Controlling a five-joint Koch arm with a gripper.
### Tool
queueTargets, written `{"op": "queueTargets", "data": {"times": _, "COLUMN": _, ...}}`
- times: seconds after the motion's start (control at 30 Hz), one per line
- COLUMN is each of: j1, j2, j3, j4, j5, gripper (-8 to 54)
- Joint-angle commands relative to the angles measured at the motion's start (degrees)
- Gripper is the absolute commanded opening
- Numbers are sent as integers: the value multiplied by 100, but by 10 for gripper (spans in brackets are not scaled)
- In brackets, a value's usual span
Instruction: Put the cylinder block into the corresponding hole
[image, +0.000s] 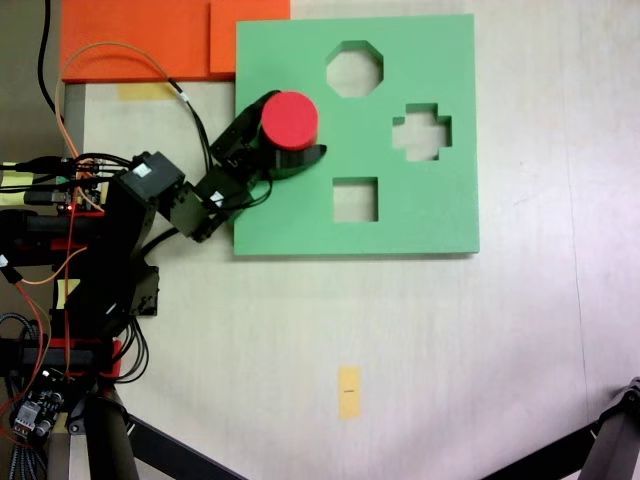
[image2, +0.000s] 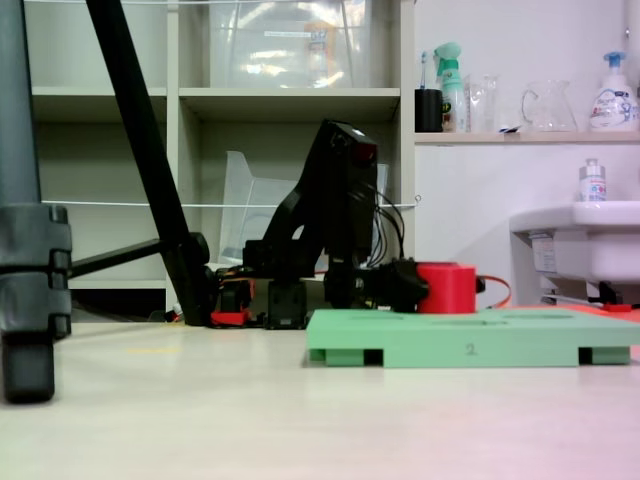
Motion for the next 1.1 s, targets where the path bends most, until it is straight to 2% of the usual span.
{"op": "queueTargets", "data": {"times": 0.0, "j1": -62, "j2": 114, "j3": 132, "j4": 615, "j5": 211, "gripper": 521}}
{"op": "queueTargets", "data": {"times": 0.27, "j1": -70, "j2": 132, "j3": 141, "j4": 554, "j5": 185, "gripper": 520}}
{"op": "queueTargets", "data": {"times": 0.37, "j1": -114, "j2": 501, "j3": 299, "j4": 246, "j5": 176, "gripper": 519}}
{"op": "queueTargets", "data": {"times": 0.43, "j1": -132, "j2": 1195, "j3": 659, "j4": 439, "j5": 185, "gripper": 517}}
{"op": "queueTargets", "data": {"times": 0.53, "j1": -141, "j2": 2575, "j3": 1037, "j4": 1406, "j5": 193, "gripper": 442}}
{"op": "queueTargets", "data": {"times": 0.6, "j1": -141, "j2": 3691, "j3": 1143, "j4": 2250, "j5": 185, "gripper": 414}}
{"op": "queueTargets", "data": {"times": 0.73, "j1": 70, "j2": 6601, "j3": 809, "j4": 6144, "j5": -123, "gripper": 400}}
{"op": "queueTargets", "data": {"times": 0.8, "j1": 483, "j2": 7655, "j3": 62, "j4": 8464, "j5": -1090, "gripper": 388}}
{"op": "queueTargets", "data": {"times": 0.87, "j1": 1090, "j2": 7734, "j3": -554, "j4": 9580, "j5": -2470, "gripper": 388}}
{"op": "queueTargets", "data": {"times": 0.97, "j1": 2241, "j2": 7726, "j3": -703, "j4": 9773, "j5": -5379, "gripper": 387}}
{"op": "queueTargets", "data": {"times": 1.07, "j1": 3164, "j2": 7726, "j3": -712, "j4": 9510, "j5": -6680, "gripper": 364}}
